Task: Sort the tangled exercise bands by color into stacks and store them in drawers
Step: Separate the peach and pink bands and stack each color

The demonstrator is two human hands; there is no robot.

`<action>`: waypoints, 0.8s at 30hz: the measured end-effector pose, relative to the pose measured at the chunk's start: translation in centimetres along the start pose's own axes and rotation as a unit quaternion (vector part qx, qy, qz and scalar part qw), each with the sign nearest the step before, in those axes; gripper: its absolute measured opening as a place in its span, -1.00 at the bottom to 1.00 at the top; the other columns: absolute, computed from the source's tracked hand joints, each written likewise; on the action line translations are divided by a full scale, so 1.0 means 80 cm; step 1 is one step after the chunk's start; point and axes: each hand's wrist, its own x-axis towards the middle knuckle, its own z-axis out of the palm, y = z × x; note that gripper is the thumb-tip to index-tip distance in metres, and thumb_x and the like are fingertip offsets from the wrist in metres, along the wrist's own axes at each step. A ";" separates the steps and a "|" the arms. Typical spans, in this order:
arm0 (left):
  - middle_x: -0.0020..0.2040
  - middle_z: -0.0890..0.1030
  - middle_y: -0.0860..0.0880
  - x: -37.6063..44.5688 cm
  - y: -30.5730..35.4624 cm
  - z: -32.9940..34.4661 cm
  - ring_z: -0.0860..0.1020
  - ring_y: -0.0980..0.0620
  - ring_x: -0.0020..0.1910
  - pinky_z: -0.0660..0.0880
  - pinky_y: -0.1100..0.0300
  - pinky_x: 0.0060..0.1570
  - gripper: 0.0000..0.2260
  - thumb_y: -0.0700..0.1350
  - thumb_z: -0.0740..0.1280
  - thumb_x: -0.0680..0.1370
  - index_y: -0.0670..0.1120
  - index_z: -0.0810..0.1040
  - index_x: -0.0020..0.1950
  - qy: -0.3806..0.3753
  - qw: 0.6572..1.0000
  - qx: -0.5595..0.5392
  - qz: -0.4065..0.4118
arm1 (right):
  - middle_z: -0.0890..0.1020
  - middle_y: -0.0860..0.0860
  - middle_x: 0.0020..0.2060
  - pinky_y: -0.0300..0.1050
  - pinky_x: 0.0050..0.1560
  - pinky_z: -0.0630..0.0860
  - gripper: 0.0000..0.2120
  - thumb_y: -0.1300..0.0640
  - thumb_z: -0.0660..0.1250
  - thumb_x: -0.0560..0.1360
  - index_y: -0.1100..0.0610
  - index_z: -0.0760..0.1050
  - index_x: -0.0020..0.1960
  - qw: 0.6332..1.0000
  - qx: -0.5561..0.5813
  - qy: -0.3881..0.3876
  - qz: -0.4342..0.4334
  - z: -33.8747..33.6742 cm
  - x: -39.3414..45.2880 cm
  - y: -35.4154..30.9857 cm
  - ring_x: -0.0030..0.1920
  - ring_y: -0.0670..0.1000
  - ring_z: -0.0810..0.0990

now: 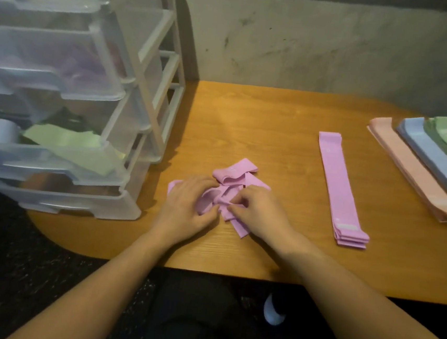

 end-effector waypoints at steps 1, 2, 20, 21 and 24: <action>0.25 0.57 0.07 0.001 0.000 0.001 0.54 0.07 0.24 0.47 -0.02 0.21 -0.62 -0.03 0.48 0.45 -0.01 0.53 0.25 -0.005 1.000 -0.006 -0.006 | 0.62 -0.09 -0.22 -0.07 -0.17 0.41 -0.88 0.00 0.42 0.46 0.03 0.67 -0.16 1.000 0.016 -0.006 0.002 -0.002 -0.004 -0.001 -0.12 -0.03 0.56; 0.25 0.56 0.10 0.002 0.000 0.001 0.53 0.09 0.24 0.47 -0.04 0.21 -0.61 -0.03 0.49 0.46 0.01 0.53 0.26 -0.008 1.000 -0.013 -0.012 | 0.63 -0.11 -0.22 -0.07 -0.16 0.45 -0.91 0.01 0.43 0.46 0.02 0.66 -0.15 0.999 0.046 -0.008 0.001 -0.005 -0.008 -0.001 -0.15 -0.07 0.56; -0.08 0.59 0.22 0.004 0.001 -0.003 0.52 0.24 -0.05 0.45 0.17 0.00 -0.86 -0.13 0.39 0.56 0.14 0.58 -0.01 0.018 0.996 -0.057 -0.071 | 0.55 -0.04 -0.35 -0.25 -0.24 0.53 -0.85 0.20 0.29 0.62 0.12 0.61 0.13 0.745 0.638 0.131 0.144 -0.106 -0.048 -0.016 -0.39 -0.11 0.47; -0.07 0.59 0.21 0.004 0.002 -0.003 0.52 0.22 -0.04 0.45 0.14 0.00 -0.85 -0.11 0.37 0.56 0.16 0.57 0.01 0.016 0.996 -0.054 -0.067 | 0.53 -0.05 -0.38 -0.25 -0.26 0.52 -0.85 0.20 0.29 0.62 0.13 0.61 0.13 0.749 0.634 0.128 0.144 -0.108 -0.050 -0.015 -0.41 -0.11 0.44; -0.02 0.60 0.16 0.004 0.007 0.000 0.54 0.17 -0.03 0.45 0.15 0.03 -0.85 -0.08 0.32 0.53 0.09 0.58 0.07 0.027 0.996 -0.075 -0.049 | 0.45 -0.06 -0.44 -0.24 -0.31 0.46 -0.83 0.16 0.29 0.63 0.13 0.61 0.15 0.760 0.622 0.126 0.144 -0.117 -0.056 -0.015 -0.43 -0.11 0.34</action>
